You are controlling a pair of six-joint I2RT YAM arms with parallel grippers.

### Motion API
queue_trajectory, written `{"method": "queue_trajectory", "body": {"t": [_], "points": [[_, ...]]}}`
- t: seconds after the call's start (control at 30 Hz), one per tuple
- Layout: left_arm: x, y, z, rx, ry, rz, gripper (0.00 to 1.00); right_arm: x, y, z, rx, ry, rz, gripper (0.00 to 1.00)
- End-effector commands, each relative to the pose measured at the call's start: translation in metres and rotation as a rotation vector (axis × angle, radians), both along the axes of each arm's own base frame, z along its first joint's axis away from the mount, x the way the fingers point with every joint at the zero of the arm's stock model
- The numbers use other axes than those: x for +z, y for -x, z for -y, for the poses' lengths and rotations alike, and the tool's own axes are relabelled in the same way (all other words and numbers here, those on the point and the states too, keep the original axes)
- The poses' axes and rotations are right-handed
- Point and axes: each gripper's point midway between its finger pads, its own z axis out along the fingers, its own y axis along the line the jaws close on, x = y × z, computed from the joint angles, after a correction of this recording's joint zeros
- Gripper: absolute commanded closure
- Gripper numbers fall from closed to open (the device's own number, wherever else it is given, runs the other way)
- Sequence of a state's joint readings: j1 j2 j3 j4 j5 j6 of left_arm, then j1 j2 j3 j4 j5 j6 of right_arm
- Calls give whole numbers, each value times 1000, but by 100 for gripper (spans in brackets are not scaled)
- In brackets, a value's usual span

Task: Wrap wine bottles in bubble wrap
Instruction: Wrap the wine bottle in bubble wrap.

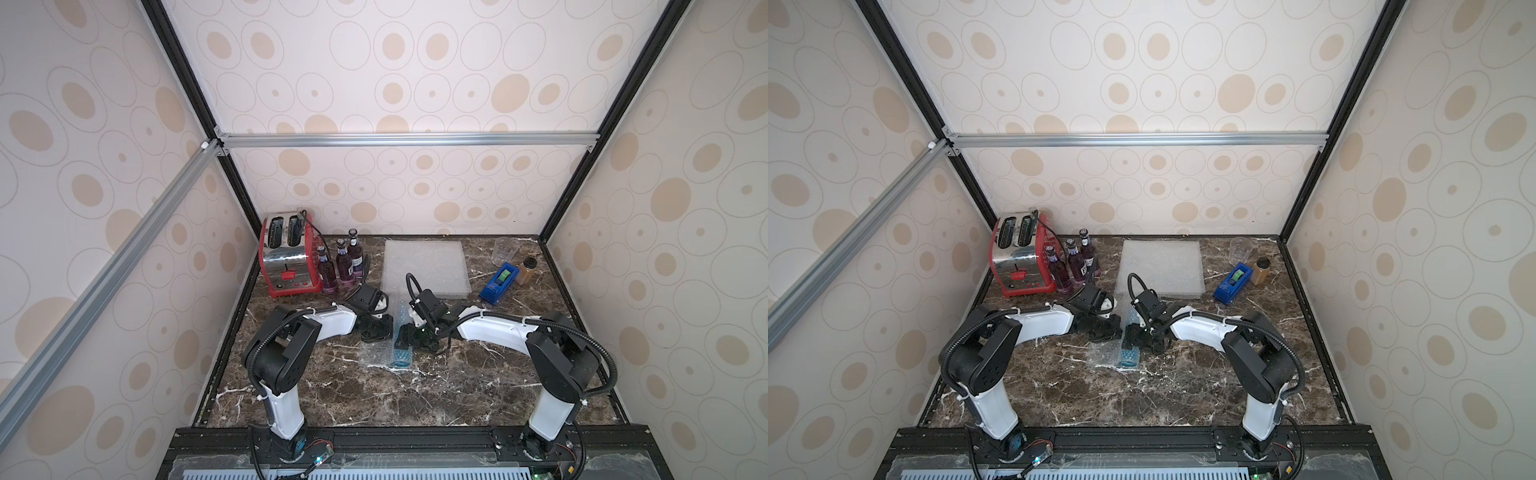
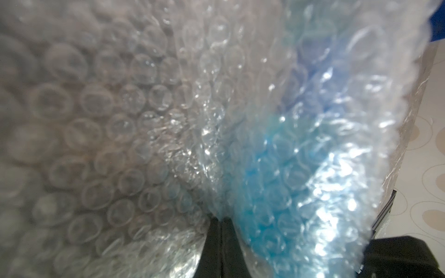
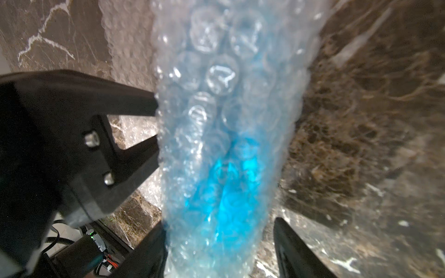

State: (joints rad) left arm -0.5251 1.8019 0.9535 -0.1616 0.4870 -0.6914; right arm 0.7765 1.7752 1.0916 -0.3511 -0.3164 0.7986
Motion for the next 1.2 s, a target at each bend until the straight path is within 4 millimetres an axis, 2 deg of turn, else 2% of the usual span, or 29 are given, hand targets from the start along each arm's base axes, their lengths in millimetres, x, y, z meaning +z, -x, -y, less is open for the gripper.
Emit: {"method": "queue_trajectory", "body": {"t": [0.0,0.27,0.43,0.57,0.77,0.87,0.97,1.07,1.17], "points": [[-4,0,0,12,-5,-22,100,-6,9,-2,4,26,-23,29],[-4,0,-3,21,-12,-14,100,1,3,-3,-21,18,5,25],[0,-1,-2,16,-15,-15,100,-17,7,-1,-40,49,-33,29],[-4,0,-3,22,-16,-13,98,-35,8,8,-57,108,-45,38],[10,-3,-10,30,-36,25,78,-41,14,26,-62,195,-60,55],[22,-8,-20,46,-43,48,58,-40,18,32,-58,220,-72,58],[38,-16,-34,95,-23,69,47,-37,20,32,-47,210,-73,58],[46,-26,-51,148,-26,102,41,-37,20,32,-33,220,-71,58],[45,-33,-70,197,-53,114,40,-35,20,27,-30,199,-79,58]]}}
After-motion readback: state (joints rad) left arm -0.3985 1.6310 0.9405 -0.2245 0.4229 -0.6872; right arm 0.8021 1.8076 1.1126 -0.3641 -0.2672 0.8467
